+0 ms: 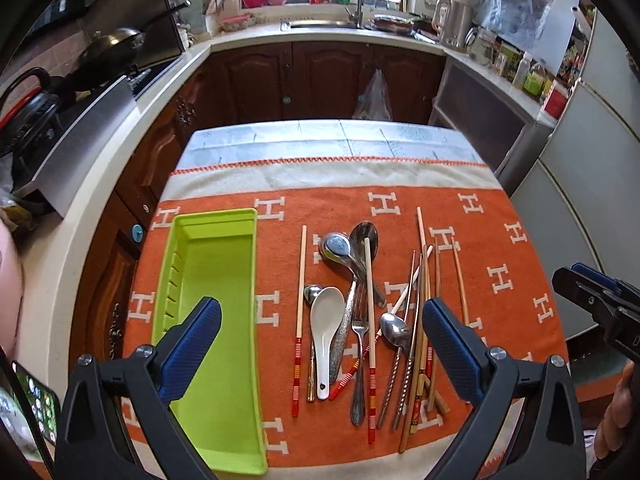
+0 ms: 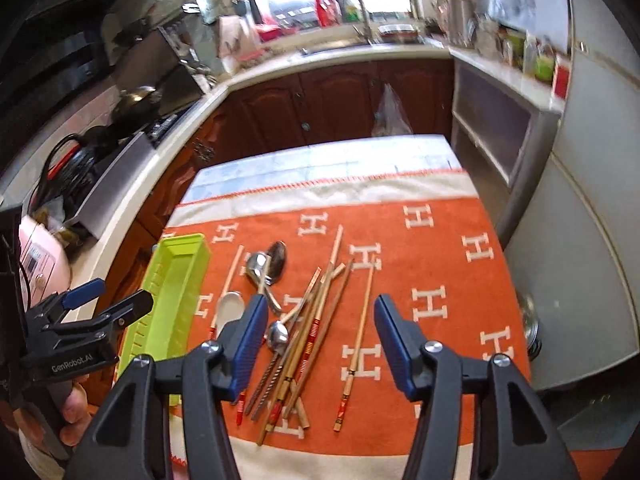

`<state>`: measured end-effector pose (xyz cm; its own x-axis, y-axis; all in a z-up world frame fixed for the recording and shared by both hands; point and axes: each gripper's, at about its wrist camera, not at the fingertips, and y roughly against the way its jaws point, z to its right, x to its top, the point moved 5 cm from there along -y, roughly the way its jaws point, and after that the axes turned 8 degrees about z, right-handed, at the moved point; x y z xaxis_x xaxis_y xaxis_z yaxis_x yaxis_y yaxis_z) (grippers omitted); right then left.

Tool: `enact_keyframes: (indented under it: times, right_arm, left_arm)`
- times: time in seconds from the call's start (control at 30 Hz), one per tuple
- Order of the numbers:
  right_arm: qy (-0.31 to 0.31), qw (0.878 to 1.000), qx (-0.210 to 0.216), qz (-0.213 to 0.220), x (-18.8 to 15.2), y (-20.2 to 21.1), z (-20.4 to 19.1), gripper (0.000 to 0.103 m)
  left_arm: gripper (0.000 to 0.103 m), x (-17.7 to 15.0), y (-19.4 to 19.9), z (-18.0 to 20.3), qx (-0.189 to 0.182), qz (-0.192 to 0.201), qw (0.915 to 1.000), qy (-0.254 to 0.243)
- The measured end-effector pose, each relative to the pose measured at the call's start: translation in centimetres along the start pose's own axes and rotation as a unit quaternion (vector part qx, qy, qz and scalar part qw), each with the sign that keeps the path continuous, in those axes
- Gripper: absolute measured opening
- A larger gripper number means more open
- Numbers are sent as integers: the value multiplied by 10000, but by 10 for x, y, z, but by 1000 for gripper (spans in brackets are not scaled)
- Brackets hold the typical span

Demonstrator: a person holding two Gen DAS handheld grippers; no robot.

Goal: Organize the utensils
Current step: 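Grasp a red-striped chopstick with the left tool while the right tool grasps a plain wooden chopstick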

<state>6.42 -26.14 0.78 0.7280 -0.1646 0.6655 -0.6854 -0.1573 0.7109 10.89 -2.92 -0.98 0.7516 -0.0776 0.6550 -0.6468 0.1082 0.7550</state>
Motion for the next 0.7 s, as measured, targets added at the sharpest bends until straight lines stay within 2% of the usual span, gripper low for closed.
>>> enact_keyframes:
  times: [0.1, 0.2, 0.27, 0.4, 0.5, 0.57, 0.63, 0.7]
  right_arm:
    - [-92, 9997, -123, -169, -6, -18, 14, 55]
    - [-141, 9984, -385, -393, -15, -40, 29, 55]
    - [-193, 9977, -392, -516, -20, -55, 37, 55]
    - [-318, 9952, -240, -889, -39, -81, 43, 55]
    - [-294, 9931, -164, -1124, -55, -98, 41, 55]
    - [-192, 9919, -201, -1240, -67, -109, 38, 55]
    - [-88, 9906, -291, -1331, -76, -118, 35, 53]
    - [2, 9894, -370, -1405, -82, -125, 34, 39]
  left_arm:
    - [99, -7, -29, 9, -56, -258, 9996, -36]
    - [97, -19, -57, 17, 195, -439, 9987, -182]
    - [92, -29, -75, 22, 331, -604, 9972, -301]
    - [82, -52, -102, 31, 185, -989, 9944, -307]
    - [78, -65, -112, 32, 68, -1153, 9931, -176]
    - [69, -71, -115, 33, 20, -1236, 9922, -128]
    - [51, -78, -119, 33, -35, -1327, 9911, -85]
    - [45, -82, -121, 32, -120, -1400, 9901, -7]
